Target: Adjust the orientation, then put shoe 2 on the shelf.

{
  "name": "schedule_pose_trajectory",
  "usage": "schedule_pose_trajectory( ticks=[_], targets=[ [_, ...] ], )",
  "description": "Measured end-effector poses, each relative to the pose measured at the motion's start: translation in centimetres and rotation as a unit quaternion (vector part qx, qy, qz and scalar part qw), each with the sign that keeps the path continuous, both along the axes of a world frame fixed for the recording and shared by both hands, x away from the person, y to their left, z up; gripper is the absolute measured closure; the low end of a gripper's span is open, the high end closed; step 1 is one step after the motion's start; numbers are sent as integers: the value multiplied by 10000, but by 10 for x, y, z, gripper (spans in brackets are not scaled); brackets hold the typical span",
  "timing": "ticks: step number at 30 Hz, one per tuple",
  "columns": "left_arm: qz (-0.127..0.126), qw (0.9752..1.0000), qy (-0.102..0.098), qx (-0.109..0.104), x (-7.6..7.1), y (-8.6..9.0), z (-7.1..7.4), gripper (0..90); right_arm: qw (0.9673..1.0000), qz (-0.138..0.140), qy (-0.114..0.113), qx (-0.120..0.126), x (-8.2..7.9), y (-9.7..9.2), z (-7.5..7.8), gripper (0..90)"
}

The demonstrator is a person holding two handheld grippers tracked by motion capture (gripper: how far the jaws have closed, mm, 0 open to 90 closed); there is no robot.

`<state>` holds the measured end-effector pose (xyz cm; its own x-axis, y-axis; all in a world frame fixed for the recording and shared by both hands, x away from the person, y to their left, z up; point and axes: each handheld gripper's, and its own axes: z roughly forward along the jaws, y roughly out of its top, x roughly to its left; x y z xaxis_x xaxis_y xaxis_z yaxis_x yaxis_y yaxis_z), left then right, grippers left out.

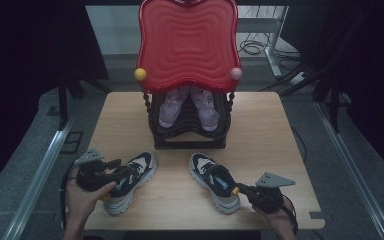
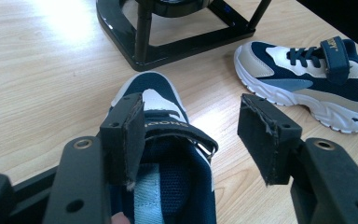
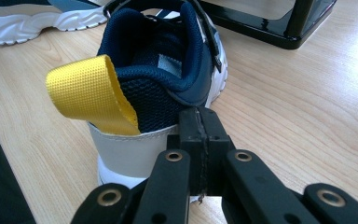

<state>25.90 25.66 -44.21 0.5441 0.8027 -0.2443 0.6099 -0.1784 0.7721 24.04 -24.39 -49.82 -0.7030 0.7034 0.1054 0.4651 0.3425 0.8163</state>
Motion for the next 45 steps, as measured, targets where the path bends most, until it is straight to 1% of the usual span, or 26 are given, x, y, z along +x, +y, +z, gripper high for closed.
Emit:
schedule_pose_trajectory(
  ticks=[6, 8, 14, 17, 22, 24, 27, 29, 32, 34, 37, 39, 43, 45],
  targets=[
    [23, 10000, -20, -13, -1, 3, 1, 416, 10000, -36, -18, -13, 1, -1, 1, 897],
    [35, 10000, -24, -16, -1, 3, 1, 416, 9999, -118, -67, -25, 2, -3, 2, 898],
    [71, 10000, -27, -10, 0, 5, 2, 417, 9995, -193, -228, 73, 5, -6, 11, 897],
    [95, 9999, -43, -7, 1, 6, 3, 418, 9993, -138, -283, 176, 8, -5, 17, 888],
    [119, 9998, -135, -4, 0, 7, 9, 418, 9990, 14, -346, 295, 16, 1, 27, 834],
    [150, 9998, -144, 7, 2, 9, 11, 418, 9989, 46, -407, 227, 19, 5, 29, 806],
    [110, 9998, -148, -43, 5, 13, 12, 418, 9990, 85, -395, 194, 25, 11, 31, 770],
    [122, 9998, -141, -55, 6, 17, 12, 419, 9990, 101, -394, 179, 28, 14, 32, 725],
    [98, 9998, -117, -89, 8, 22, 11, 419, 9991, 96, -376, 164, 32, 18, 36, 670],
    [59, 9999, -66, -111, 10, 25, 8, 420, 9991, 80, -378, 187, 33, 20, 38, 631],
    [13, 9999, -18, -113, 12, 29, 6, 422, 9991, 93, -372, 202, 34, 22, 42, 594],
    [-24, 9999, -10, -126, 13, 31, 6, 424, 9991, 101, -369, 208, 35, 24, 44, 579],
    [-112, 9999, 29, -92, 14, 37, 5, 436, 9993, 90, -280, 244, 39, 26, 46, 565],
    [-161, 9998, 56, -134, 15, 42, 4, 446, 9993, 86, -267, 241, 40, 26, 46, 560]
  ],
)
